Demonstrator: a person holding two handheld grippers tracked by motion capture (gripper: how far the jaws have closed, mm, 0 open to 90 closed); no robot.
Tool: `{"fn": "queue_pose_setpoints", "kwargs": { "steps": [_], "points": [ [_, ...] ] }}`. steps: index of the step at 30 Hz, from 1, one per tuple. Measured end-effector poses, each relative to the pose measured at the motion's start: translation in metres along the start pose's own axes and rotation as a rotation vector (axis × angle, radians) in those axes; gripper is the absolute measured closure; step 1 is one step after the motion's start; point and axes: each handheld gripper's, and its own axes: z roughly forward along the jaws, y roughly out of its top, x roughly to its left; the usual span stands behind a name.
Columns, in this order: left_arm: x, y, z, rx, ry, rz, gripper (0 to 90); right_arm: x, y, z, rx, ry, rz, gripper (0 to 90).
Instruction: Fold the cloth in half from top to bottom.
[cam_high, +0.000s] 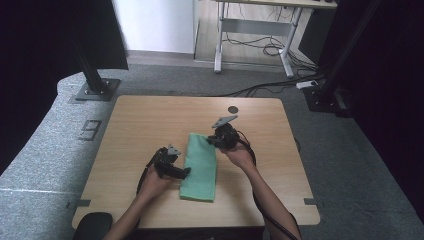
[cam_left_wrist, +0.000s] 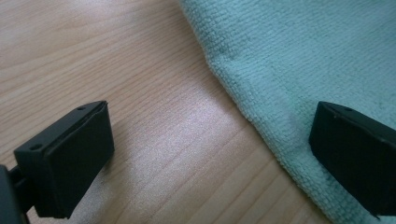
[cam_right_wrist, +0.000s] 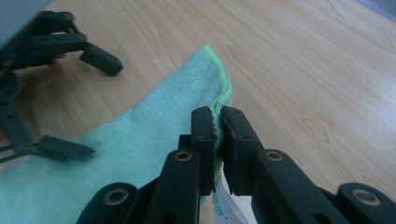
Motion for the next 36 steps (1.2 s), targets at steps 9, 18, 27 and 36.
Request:
{"fn": "queue_pose_setpoints", "kwargs": {
  "steps": [9, 18, 27, 36],
  "points": [
    [0.0, 0.0, 0.0, -0.002, 0.003, -0.003, 0.0, 0.017, 0.002, -0.025, -0.032, 0.03, -0.036, 82.7],
    [-0.001, 0.0, 0.0, -0.002, 0.006, -0.004, 0.0, 0.037, -0.003, -0.043, -0.04, 0.067, -0.08, 82.7],
    [-0.001, 0.0, 0.0, -0.001, 0.006, -0.004, 0.0, 0.057, -0.018, -0.053, -0.042, 0.107, -0.108, 82.7],
    [0.0, 0.0, 0.0, -0.001, 0.006, -0.002, 0.0, 0.073, -0.038, -0.059, -0.048, 0.141, -0.111, 82.7]
  ]
}}
